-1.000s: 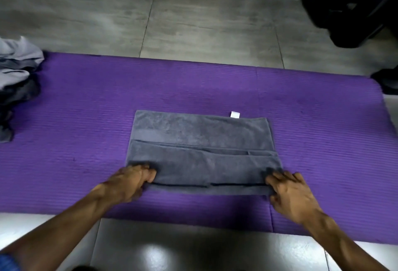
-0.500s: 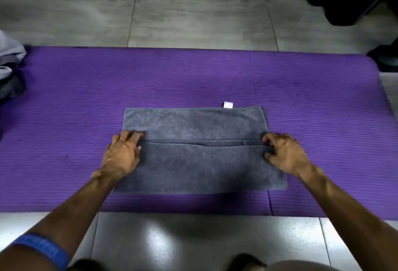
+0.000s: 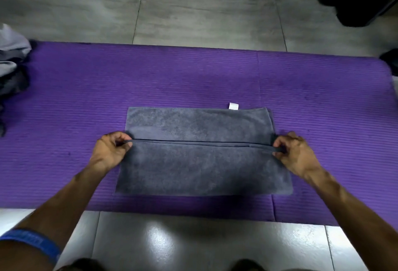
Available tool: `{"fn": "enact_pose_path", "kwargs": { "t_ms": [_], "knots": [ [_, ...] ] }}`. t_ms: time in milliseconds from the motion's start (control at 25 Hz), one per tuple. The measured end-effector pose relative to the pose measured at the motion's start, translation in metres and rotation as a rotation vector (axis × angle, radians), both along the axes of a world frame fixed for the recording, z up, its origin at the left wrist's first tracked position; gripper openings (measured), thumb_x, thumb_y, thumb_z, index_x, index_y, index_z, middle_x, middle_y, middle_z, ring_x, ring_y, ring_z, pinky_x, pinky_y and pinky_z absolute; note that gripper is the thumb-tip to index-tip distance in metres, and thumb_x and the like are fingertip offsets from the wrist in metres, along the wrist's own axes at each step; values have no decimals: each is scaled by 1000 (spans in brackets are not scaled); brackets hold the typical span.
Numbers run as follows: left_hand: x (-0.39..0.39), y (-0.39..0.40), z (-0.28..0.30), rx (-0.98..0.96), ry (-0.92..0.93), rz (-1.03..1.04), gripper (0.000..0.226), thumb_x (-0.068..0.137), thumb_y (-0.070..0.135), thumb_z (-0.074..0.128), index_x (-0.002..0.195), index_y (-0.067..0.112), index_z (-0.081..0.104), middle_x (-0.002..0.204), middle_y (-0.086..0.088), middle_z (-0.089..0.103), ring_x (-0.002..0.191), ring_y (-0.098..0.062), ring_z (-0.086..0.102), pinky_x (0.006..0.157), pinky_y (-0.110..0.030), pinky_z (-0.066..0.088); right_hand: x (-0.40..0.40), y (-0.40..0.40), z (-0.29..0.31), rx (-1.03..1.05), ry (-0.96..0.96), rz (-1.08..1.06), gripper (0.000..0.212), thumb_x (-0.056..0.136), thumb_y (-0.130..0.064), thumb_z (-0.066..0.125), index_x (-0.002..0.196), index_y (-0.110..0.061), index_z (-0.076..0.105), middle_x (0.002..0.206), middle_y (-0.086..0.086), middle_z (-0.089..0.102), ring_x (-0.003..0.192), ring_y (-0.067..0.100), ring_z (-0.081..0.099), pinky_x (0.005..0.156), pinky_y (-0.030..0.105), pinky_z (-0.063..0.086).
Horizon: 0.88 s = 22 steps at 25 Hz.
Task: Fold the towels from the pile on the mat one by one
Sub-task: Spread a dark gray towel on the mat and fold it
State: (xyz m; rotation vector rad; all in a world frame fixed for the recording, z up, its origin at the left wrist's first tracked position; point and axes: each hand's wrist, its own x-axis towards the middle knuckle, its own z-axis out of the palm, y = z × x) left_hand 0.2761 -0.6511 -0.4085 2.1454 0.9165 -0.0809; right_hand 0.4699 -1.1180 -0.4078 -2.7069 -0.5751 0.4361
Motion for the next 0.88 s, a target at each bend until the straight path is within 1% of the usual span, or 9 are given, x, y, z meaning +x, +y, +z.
{"fn": "enact_pose_path", "kwargs": {
  "t_ms": [80,160,240,280,320,360,480,600,880],
  "knots": [
    [0,-1,12,-104,-26,54,15,85,-10,65,83,5,64,69,1,60,51,11,54,58,-2,40,4,1,12,90,108,-59,26,71,-3,81,79,-17,61,80,0,54,74,17,54,77,31,46],
    [-2,-1,25,-268,-19,137,12,90,-4,61,88,8,63,69,-1,61,46,6,55,48,-8,40,7,3,31,259,369,-190,25,76,5,77,76,-13,59,69,-3,54,58,4,47,59,15,41],
    [-1,0,38,-463,-28,255,18,94,3,57,85,19,59,63,6,64,43,0,59,39,-13,39,11,9,53,378,607,-328,23,81,4,72,79,-13,57,56,-2,50,41,6,38,36,15,31],
    [2,0,43,-533,-68,312,20,95,5,55,83,21,57,59,9,65,44,-4,62,39,-12,41,16,13,61,430,670,-402,23,84,3,69,81,-15,56,53,-2,48,35,6,36,31,13,23],
    [8,1,47,-561,-109,357,21,96,6,53,82,22,55,57,10,65,45,-6,63,40,-13,44,24,19,66,491,701,-474,24,86,1,67,82,-18,54,53,-2,51,31,6,39,30,11,21],
    [17,3,48,-560,-139,391,24,97,5,52,81,23,53,57,11,65,46,-7,65,42,-13,45,32,25,69,548,713,-541,24,88,0,65,84,-21,53,56,-2,56,31,7,48,29,11,24],
    [42,-1,48,-546,-201,429,26,98,3,50,80,22,50,72,4,63,52,-9,68,46,-15,50,46,49,65,648,752,-705,24,93,-4,60,87,-25,50,79,-1,65,49,13,68,37,19,47],
    [57,1,36,-539,-198,443,23,98,3,51,82,19,50,83,-3,57,50,-8,68,53,-16,55,50,60,46,694,779,-814,26,96,-2,55,85,-24,48,88,1,62,52,17,70,45,28,57],
    [84,15,24,-455,-222,447,27,98,1,50,82,22,49,81,0,53,51,-6,67,54,-16,54,68,73,35,802,676,-882,27,98,-3,53,82,-24,45,84,5,58,48,14,68,45,30,58]
  ]
}}
